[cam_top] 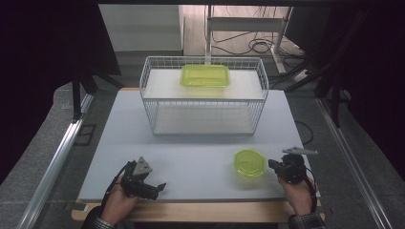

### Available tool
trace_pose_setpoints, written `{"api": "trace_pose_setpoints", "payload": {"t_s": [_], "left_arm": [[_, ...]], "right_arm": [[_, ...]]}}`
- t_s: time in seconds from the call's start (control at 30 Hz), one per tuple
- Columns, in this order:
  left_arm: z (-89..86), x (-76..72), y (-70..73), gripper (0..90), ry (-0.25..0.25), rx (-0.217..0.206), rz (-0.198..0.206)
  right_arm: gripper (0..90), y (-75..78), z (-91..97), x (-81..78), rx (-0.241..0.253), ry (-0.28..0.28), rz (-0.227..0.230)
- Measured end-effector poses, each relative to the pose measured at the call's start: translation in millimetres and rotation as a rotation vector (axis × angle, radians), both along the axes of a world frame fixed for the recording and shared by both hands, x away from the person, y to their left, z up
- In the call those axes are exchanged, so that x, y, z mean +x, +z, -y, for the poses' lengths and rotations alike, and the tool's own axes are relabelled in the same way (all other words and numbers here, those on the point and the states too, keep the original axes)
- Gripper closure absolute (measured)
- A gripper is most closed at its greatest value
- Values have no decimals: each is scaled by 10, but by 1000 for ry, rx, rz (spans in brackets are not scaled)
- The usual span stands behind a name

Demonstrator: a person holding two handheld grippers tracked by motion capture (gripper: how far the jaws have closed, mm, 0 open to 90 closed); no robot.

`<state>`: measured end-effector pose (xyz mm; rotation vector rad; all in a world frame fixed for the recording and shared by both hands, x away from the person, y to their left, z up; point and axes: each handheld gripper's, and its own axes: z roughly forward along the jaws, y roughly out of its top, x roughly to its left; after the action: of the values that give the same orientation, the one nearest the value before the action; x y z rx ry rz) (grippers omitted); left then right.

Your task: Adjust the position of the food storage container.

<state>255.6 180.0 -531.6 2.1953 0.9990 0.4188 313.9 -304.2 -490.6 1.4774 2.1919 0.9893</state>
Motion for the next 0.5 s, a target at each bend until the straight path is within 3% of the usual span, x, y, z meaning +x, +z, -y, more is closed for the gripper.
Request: {"api": "trace_pose_setpoints", "payload": {"t_s": [0.17, 0.5], "left_arm": [[2, -1, 1, 8, 0, 1, 0], [9, 0, -1, 8, -3, 5, -1]], "right_arm": [[888, -85, -117, -26, 27, 58, -47], [888, -131, -284, 20, 68, 127, -55]]}}
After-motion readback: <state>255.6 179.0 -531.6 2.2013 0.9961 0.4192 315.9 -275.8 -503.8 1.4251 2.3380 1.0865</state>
